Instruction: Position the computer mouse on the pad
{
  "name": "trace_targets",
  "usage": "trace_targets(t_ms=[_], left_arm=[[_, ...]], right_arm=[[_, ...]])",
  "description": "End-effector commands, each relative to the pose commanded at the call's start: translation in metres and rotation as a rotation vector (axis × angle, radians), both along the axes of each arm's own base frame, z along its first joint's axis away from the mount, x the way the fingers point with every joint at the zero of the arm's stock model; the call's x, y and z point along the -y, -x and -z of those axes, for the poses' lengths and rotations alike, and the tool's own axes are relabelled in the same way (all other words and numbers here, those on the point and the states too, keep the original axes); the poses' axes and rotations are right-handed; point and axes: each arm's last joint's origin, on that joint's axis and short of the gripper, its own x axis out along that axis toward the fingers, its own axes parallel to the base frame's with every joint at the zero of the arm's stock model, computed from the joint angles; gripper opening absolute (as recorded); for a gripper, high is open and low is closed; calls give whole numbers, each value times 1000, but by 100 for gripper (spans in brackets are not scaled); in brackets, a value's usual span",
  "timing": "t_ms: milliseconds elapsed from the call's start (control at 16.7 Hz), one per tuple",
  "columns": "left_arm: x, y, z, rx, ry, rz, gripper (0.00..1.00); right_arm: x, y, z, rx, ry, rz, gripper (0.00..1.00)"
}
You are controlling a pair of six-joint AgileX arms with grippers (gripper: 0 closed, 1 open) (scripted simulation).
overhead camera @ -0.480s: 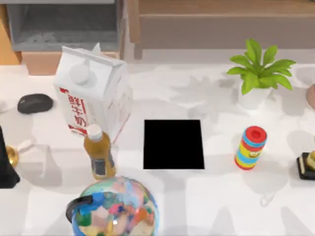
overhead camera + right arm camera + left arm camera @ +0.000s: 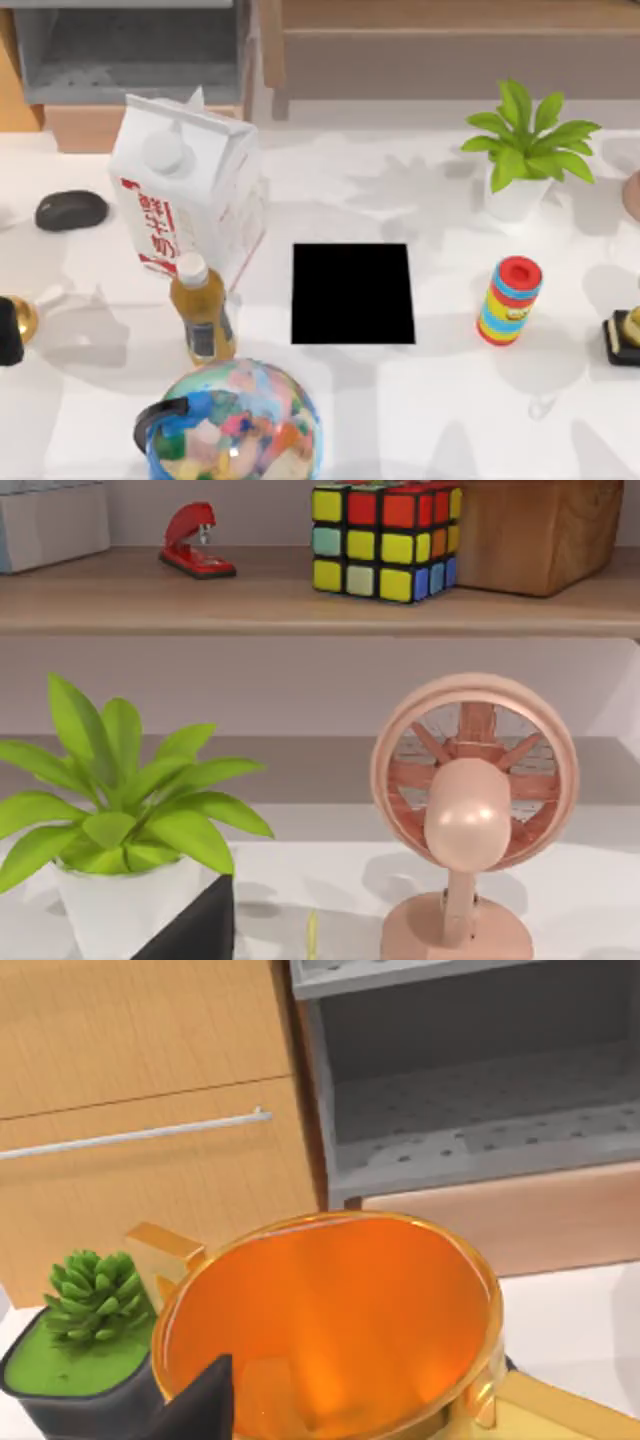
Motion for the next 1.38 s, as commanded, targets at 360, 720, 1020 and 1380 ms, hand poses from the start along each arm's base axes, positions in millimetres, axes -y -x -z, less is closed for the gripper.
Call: trace_targets(t_ms=[360, 720, 1020, 1380], left_arm=[[1, -65, -87, -379, -325, 138, 100], [7, -205, -95, -848, -611, 474, 100], [15, -293, -54, -1070, -774, 783, 100], [7, -345, -4, -1205, -863, 1004, 100]], right_arm=[[0, 0, 0, 0, 0, 0, 100], [0, 0, 0, 0, 0, 0, 100], [0, 0, 0, 0, 0, 0, 100], [0, 0, 0, 0, 0, 0, 100]])
